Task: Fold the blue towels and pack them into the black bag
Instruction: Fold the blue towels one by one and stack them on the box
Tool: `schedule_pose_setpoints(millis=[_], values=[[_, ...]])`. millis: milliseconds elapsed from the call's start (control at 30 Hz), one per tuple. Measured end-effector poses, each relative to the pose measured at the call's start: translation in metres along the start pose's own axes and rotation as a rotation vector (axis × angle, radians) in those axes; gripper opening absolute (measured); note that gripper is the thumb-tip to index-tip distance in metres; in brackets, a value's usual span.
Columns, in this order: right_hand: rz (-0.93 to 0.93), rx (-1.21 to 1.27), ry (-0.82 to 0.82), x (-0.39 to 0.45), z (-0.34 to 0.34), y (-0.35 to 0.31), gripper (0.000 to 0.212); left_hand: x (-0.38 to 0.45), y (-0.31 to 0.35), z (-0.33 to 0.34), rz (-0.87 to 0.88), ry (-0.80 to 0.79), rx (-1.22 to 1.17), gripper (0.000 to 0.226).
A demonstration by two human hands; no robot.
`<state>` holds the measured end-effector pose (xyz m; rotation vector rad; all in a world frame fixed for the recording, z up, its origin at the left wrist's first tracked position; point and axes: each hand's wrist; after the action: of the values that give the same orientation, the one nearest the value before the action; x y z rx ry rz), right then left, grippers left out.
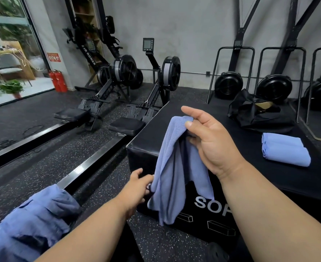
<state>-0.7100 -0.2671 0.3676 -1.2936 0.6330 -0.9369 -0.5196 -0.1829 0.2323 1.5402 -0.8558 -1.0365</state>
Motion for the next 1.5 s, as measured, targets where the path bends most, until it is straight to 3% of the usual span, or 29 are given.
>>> schedule_pose_setpoints(millis=[133,233,267,300,400,567,667,767,833,900,1033,1200,1367,1500], values=[[0.004,-0.015,-0.015,-0.002,0.002,0.002,0.034,-0.004,-0.015,0.017,-0.109,-0.108,-0.237,0.070],[0.009,-0.001,-0.002,-0.004,-0.002,0.001,0.033,-0.009,-0.010,0.022,-0.097,-0.136,-0.279,0.060],[0.007,0.005,0.005,-0.004,-0.004,0.000,0.033,-0.004,-0.013,0.020,-0.105,-0.107,-0.267,0.098],[0.006,0.009,0.016,-0.004,-0.006,0.000,0.033,-0.007,-0.011,0.018,-0.098,-0.101,-0.320,0.091],[0.011,0.035,0.045,-0.004,-0.010,-0.002,0.033,-0.002,-0.013,0.011,-0.091,-0.110,-0.315,0.100],[0.012,0.050,0.055,-0.002,-0.009,-0.001,0.034,-0.004,-0.014,0.007,-0.105,-0.120,-0.318,0.068],[0.012,0.054,0.047,0.000,-0.007,0.001,0.034,-0.005,-0.012,0.009,-0.079,-0.127,-0.386,0.037],[0.017,0.056,0.069,0.001,-0.009,0.002,0.034,-0.003,-0.007,0.003,-0.057,-0.093,-0.413,0.034],[0.023,0.050,0.111,0.003,-0.014,0.002,0.033,0.002,-0.001,-0.007,0.010,-0.057,-0.461,0.052],[0.036,0.068,0.149,0.005,-0.022,0.003,0.033,0.008,0.015,-0.024,0.130,0.006,-0.431,0.064],[0.069,0.121,0.237,0.011,-0.040,0.006,0.033,0.019,0.063,-0.066,0.351,0.115,-0.451,0.061],[0.239,-0.057,0.308,0.018,-0.053,0.017,0.036,0.020,0.076,-0.066,0.335,0.122,-0.262,0.071],[0.272,-0.039,0.386,0.020,-0.073,0.025,0.033,0.023,0.086,-0.069,0.345,0.262,-0.195,0.044],[0.393,-0.016,0.358,0.013,-0.085,0.037,0.036,0.021,0.080,-0.061,0.353,0.219,-0.066,0.044]])
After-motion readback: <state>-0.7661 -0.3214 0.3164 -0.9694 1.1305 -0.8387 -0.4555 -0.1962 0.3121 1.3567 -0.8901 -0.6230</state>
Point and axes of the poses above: each hand's wrist, its own x-axis towards the middle knuckle, its own z-axis out of the palm, y = z × x, and after that the axes turned 12 degrees about z, right-handed
